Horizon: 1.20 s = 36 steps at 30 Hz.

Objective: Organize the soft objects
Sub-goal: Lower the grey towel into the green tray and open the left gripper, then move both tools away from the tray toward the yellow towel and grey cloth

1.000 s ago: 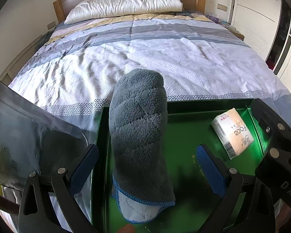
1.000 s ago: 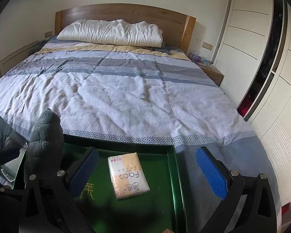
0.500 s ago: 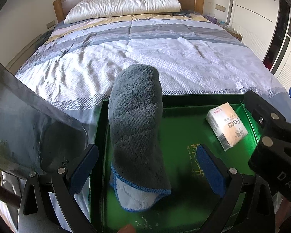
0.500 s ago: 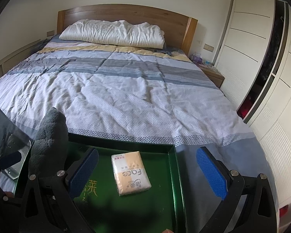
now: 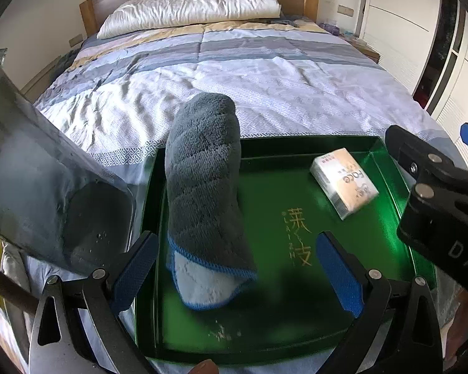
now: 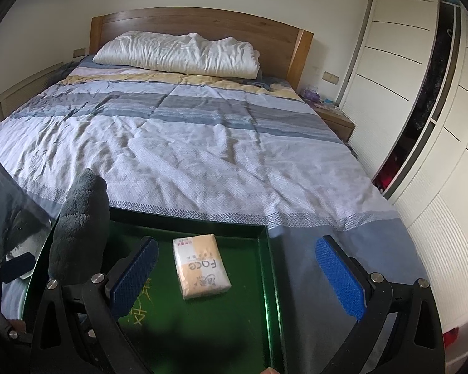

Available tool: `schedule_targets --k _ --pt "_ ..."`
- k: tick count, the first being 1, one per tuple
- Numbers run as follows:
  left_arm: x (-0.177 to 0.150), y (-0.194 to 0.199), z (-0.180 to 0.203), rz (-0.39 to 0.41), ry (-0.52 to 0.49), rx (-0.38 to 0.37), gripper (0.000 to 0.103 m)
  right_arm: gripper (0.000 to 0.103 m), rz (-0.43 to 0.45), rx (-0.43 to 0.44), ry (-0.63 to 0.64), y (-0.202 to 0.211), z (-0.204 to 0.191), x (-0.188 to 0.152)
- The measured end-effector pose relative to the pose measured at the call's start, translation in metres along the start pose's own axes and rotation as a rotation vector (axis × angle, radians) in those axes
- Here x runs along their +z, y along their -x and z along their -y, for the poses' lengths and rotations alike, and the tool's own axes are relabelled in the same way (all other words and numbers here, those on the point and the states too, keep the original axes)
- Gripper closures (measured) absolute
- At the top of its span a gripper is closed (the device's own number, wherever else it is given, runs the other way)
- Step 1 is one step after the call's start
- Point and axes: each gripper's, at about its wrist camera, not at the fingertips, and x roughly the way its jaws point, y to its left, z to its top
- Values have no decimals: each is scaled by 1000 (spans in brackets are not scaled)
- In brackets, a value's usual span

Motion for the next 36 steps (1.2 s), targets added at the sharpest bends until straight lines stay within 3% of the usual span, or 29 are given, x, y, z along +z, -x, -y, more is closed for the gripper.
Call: schedule_targets --k 19,36 --pt "-45 75 -10 30 -30 -28 4 0 25 -27 -1 84 9 -18" --pt "-108 185 -84 125 -32 -58 4 0 58 -19 -2 209 -15 -64"
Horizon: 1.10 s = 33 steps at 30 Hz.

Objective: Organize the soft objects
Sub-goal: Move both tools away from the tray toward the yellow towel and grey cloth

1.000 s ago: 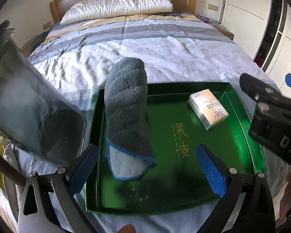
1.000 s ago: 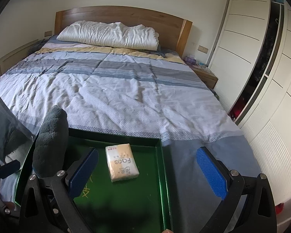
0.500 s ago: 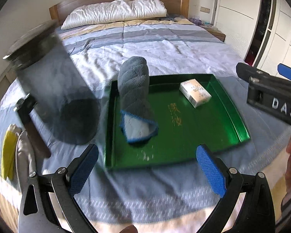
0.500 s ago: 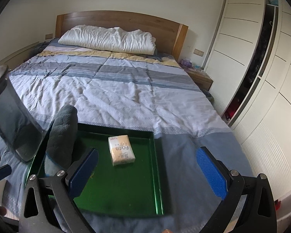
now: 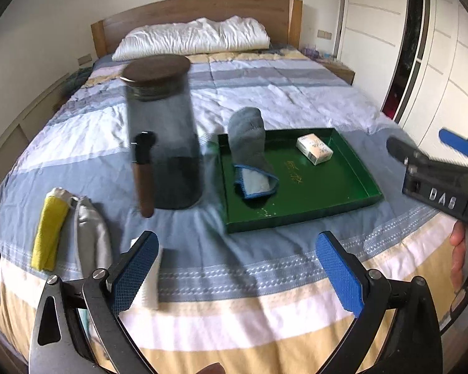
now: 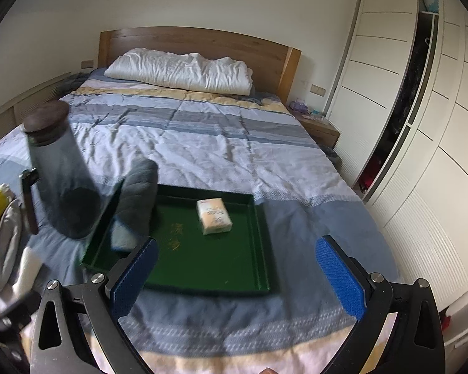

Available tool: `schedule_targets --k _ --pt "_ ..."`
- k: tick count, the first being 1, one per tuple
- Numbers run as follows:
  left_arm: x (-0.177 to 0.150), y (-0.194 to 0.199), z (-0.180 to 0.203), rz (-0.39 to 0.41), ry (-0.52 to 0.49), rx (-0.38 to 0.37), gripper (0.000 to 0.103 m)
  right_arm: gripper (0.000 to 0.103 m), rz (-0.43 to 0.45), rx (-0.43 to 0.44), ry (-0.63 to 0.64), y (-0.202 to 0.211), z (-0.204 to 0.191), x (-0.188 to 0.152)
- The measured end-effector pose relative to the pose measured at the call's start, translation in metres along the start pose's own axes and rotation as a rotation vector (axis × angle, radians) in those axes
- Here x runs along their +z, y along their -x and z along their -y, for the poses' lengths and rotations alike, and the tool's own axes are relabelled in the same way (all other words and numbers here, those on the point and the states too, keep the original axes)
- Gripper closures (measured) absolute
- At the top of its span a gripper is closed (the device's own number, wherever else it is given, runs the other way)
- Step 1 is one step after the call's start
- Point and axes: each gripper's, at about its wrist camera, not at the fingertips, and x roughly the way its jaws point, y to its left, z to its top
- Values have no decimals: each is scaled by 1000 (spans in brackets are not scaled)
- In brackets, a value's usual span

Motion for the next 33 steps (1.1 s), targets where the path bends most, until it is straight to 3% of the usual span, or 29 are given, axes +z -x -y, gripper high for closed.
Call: schedule_targets --k 7,14,22,27,33 --pt "-24 43 -43 54 29 -5 4 0 6 25 -10 47 -20 -25" --pt "-46 58 -90 51 60 7 4 0 1 40 25 86 -52 -47" --pt "-78 70 -168 49 147 58 4 0 17 133 37 114 -95 -52" --pt "-95 68 -216 8 211 86 1 0 24 195 51 123 -120 -58" --pt "-104 66 -245 -10 241 69 1 0 26 269 64 130 -150 -62"
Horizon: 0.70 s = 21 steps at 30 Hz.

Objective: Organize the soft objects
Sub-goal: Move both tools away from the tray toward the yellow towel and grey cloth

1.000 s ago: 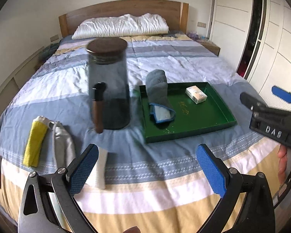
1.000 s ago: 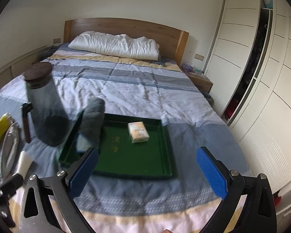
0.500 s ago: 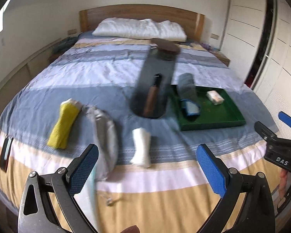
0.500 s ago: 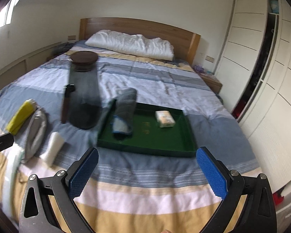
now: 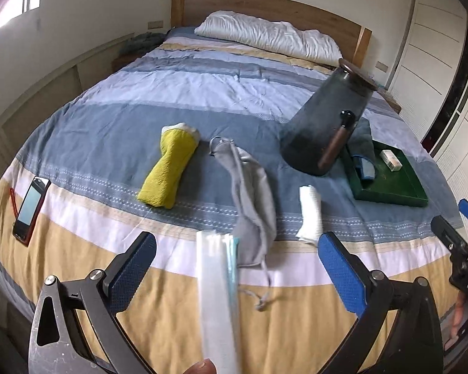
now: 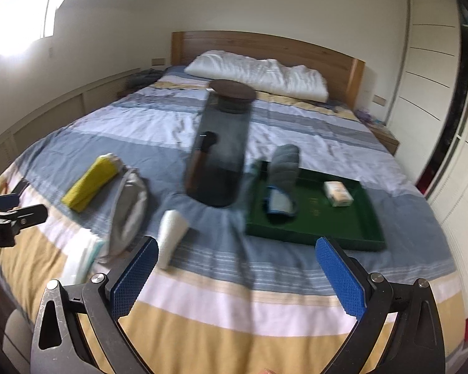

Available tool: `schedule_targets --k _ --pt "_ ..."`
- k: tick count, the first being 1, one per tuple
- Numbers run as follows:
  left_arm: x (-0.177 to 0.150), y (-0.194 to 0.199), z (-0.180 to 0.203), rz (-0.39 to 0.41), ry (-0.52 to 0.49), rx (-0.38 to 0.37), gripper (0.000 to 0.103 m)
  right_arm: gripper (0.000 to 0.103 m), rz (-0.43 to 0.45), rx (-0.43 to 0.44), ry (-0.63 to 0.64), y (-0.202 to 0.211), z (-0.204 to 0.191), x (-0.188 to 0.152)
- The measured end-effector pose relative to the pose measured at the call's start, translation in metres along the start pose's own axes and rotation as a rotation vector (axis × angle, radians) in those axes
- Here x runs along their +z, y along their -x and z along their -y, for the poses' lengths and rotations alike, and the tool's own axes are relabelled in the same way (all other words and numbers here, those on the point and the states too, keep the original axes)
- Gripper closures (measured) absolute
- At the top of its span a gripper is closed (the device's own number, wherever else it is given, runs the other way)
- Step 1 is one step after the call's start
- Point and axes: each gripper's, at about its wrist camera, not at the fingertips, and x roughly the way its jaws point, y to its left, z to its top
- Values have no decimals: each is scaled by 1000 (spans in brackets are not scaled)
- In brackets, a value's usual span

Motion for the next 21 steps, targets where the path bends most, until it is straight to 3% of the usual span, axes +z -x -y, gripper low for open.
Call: schedule_targets --k 10,21 --pt "0 -10 -35 -21 36 -13 1 0 -18 92 21 -18 -43 3" --pt "6 -33 -58 -48 30 30 1 0 -63 177 50 -59 -84 9"
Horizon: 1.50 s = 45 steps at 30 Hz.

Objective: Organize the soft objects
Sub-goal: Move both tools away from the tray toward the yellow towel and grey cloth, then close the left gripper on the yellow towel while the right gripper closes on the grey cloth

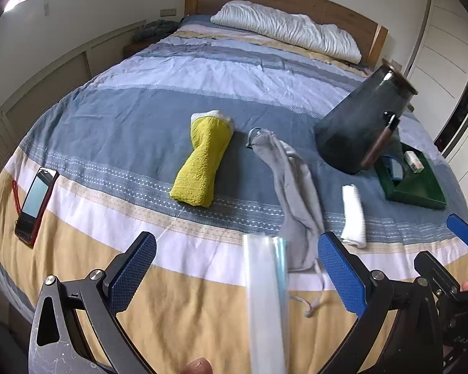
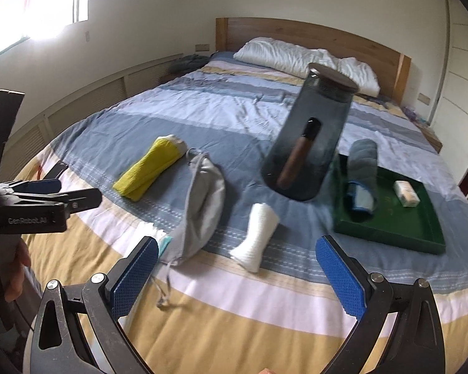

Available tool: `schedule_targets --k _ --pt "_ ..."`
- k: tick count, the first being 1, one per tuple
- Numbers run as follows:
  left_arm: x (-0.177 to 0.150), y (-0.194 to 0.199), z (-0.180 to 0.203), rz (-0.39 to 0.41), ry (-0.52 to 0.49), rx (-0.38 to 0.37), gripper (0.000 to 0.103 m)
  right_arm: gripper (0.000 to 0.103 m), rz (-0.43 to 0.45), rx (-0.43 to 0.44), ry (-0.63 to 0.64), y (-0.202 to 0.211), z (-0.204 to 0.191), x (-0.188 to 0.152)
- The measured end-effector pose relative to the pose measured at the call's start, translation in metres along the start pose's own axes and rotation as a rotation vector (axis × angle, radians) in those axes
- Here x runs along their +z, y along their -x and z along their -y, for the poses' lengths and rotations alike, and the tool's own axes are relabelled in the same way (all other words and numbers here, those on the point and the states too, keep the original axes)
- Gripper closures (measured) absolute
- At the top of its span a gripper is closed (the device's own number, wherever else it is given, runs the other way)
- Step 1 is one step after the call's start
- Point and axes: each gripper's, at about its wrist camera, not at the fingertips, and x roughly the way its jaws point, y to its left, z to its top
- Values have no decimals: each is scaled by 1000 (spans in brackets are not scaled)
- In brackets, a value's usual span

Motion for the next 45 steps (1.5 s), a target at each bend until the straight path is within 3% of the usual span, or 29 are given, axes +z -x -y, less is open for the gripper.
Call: schedule_targets --k 13,27,45 --pt "46 -77 -19 -77 -19 73 1 0 -51 72 11 -92 -30 32" --pt "69 -155 -19 -146 -62 128 1 1 -165 55 -10 -205 -37 45" --pt "75 -198 -19 -211 -85 147 1 1 -239 67 -44 -259 -27 44"
